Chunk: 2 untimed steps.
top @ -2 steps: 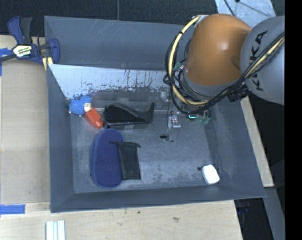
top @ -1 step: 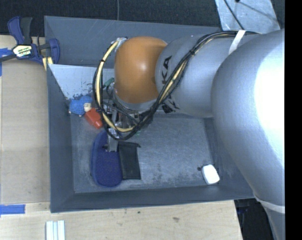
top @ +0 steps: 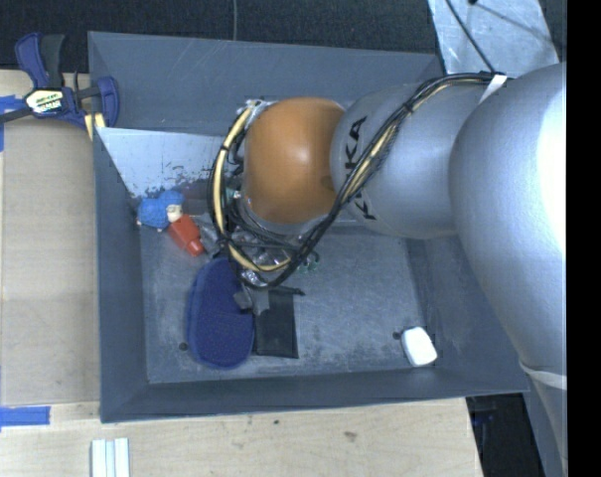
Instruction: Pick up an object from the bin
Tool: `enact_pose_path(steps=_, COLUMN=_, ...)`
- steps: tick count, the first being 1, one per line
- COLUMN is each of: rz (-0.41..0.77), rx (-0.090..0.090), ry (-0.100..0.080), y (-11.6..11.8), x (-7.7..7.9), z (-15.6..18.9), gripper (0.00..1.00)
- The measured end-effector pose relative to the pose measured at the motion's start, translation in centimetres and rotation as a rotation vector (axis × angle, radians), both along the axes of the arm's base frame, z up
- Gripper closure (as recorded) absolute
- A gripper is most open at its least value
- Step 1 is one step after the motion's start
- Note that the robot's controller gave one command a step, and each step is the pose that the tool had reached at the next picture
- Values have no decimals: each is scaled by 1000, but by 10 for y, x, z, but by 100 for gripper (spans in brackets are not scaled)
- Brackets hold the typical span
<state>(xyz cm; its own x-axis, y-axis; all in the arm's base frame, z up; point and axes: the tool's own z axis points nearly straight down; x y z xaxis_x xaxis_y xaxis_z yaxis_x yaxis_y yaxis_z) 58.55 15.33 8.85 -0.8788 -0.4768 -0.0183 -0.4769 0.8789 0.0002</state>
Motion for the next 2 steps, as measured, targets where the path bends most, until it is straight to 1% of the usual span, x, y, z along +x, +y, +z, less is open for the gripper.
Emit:
enact_pose_path(steps=1, rz=-3, rx=-4, ry=7, y=-2, x=-1, z=-1, gripper=100)
enact_pose_path(steps=2, rz=19, rx=-1, ry=9, y=87, x=-45, z=61, gripper=100)
